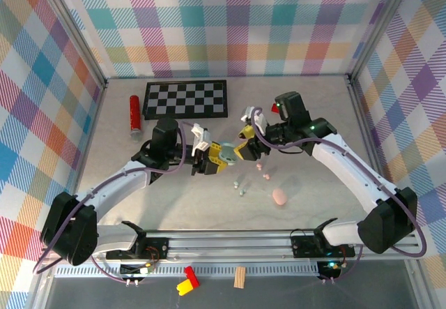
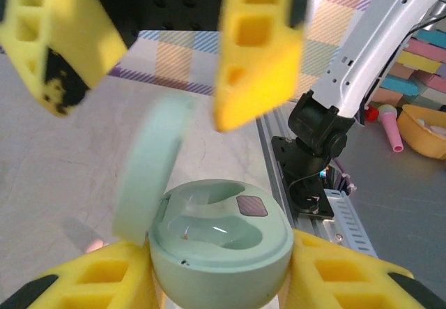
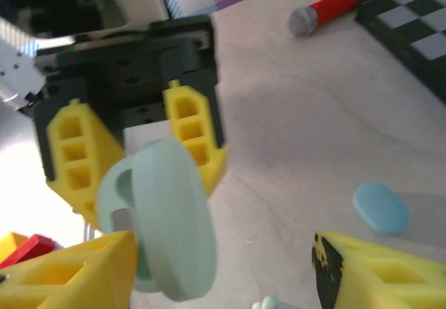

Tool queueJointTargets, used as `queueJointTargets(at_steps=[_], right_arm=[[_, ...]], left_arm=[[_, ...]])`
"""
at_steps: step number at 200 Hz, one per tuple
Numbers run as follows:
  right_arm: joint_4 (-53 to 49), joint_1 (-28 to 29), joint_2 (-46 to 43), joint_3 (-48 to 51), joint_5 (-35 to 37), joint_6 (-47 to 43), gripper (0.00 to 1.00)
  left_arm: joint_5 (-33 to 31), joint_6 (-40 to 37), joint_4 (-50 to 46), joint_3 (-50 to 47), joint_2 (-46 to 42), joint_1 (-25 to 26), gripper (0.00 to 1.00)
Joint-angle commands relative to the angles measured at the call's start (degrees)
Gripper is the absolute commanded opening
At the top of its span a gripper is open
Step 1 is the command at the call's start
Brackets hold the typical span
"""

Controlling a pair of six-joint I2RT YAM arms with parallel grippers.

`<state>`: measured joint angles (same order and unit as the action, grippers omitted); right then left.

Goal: Insert wireless bluetooth earbuds into charging case

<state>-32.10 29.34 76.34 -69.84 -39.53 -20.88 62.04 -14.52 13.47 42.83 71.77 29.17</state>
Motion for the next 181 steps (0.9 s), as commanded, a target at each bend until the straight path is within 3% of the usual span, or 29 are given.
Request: queueJointTargets(at_steps=[1,56,83,109,139,181], right_arm=[[3.2,-0.9,-0.7,0.6,0.6,3.3,0.67],[10.2,-3.0,-5.8,4.8,-7.8,6.3,0.71],[21.9,-6.9,-10.5,11.2,-11.2,16.8,0.71],[28.9,-10.4,-14.0,16.6,-4.3,28.1,0.71],[24.9,-11.4,-16.2,19.8,9.2,36.1,0.71],[18.2,-8.1,-14.3,24.1,13.7,50.2,0.71]], left_arm=[[0.7,0.9,6.3,-1.6,-2.3,0.1,0.40],[-4.6,7.7,20.4,-5.7,-1.2,0.1,0.41],[-7.6,12.2,30.6,-8.4,-0.2,0.1,0.40],[-9.2,13.2,33.9,-9.3,0.2,0.0,0.40],[-10.1,14.8,37.8,-10.1,1.1,-0.9,0.40],[-9.6,20.9,48.0,-10.6,4.7,-3.6,0.40]])
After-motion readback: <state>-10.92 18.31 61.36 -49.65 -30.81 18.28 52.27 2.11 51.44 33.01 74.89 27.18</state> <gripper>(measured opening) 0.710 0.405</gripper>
